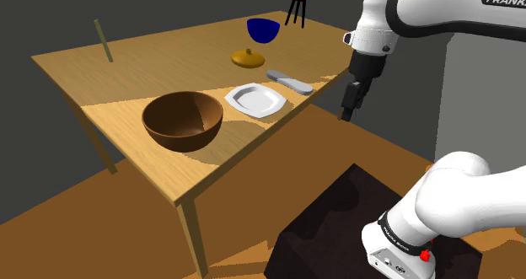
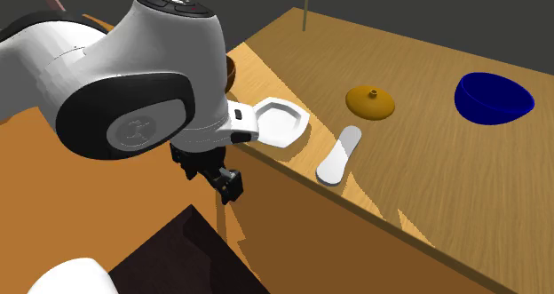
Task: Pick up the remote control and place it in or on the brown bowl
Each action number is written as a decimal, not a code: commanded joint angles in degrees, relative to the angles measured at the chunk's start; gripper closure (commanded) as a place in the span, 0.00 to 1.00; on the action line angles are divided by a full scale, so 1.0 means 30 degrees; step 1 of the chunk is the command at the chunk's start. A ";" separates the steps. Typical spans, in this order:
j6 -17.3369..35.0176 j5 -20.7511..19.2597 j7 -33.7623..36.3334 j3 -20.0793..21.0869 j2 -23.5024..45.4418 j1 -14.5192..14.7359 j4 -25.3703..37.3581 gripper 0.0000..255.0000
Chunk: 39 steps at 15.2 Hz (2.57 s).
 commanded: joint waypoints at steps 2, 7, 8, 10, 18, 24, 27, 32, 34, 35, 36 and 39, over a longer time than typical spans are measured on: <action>0.0501 -0.0147 -0.0129 -0.0087 0.0641 -0.0099 0.0230 0.00; 0.2735 -0.0787 -0.0686 -0.0504 0.3911 -0.0547 0.1734 0.00; 0.3123 -0.0894 -0.0784 -0.0579 0.4572 -0.0632 0.2102 0.00; 0.3837 -0.1093 -0.0968 -0.0729 0.5896 -0.0789 0.2907 0.00; 0.5838 -0.1655 -0.1607 -0.1278 1.1185 -0.1309 0.6998 0.00; 0.6419 -0.1830 -0.2046 -0.1631 1.5190 -0.1641 1.1042 0.00; 0.6397 -0.1846 -0.2262 -0.1785 1.7258 -0.1809 1.3445 0.00; 0.7325 -0.1840 -0.2333 -0.1836 1.8093 -0.1880 1.3456 0.00; 0.7812 -0.1838 -0.2334 -0.1838 1.8181 -0.1885 1.3057 0.00; 0.8056 -0.1838 -0.2334 -0.1840 1.8225 -0.1888 1.2857 0.00; 0.8194 -0.1837 -0.2334 -0.1840 1.8257 -0.1889 1.2751 0.00; 0.8193 -0.1837 -0.2335 -0.1840 1.8261 -0.1890 1.2756 0.00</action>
